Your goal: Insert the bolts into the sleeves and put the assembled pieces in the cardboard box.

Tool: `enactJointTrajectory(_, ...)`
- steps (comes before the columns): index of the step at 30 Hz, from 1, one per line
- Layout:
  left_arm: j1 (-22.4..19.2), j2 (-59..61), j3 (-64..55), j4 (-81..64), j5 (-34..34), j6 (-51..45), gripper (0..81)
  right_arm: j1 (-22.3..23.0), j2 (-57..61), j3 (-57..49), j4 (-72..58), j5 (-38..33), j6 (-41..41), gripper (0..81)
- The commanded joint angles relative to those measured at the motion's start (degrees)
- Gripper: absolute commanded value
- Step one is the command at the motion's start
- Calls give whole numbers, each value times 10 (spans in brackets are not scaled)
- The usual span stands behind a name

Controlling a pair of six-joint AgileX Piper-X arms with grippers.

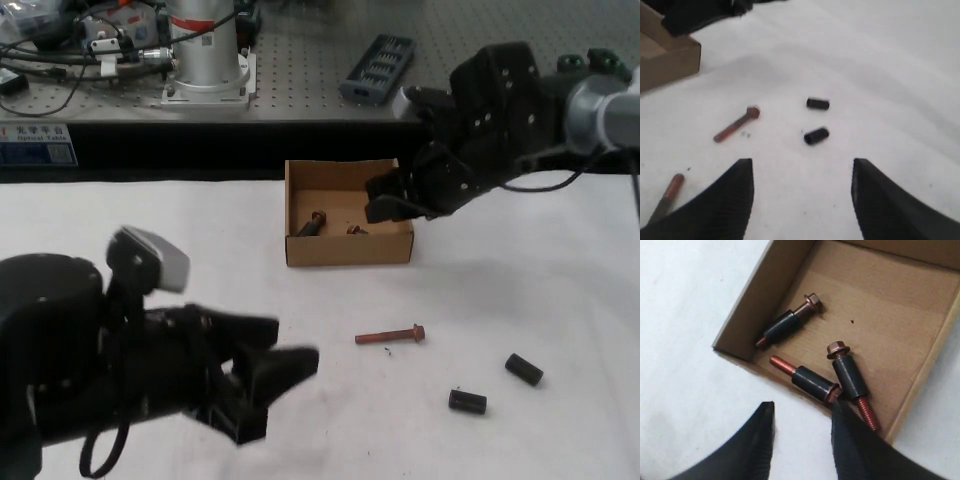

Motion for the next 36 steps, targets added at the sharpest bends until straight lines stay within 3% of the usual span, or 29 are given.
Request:
enactJointTrajectory(1,2,-5,-42,129,-33,149,429,-3,-37,9,13,-1,-17,270)
enactJointTrajectory(5,2,3,-104,216,-88,228,428,-3,-109,87,-11,-1,-17,265)
enactJointTrajectory(11,2,80,-204,314,-106,369,391,-1,-239,241,-46,48,-11,265)
enactJointTrajectory(22,-3,236,-351,414,-105,459,391,13,-498,474,-111,71,34,265)
enactJointTrajectory(30,-42,295,-439,498,-121,570,391,21,-564,564,-121,72,75,265)
enactJointTrajectory(36,-58,334,-474,518,-137,596,391,21,-564,592,-133,54,93,265)
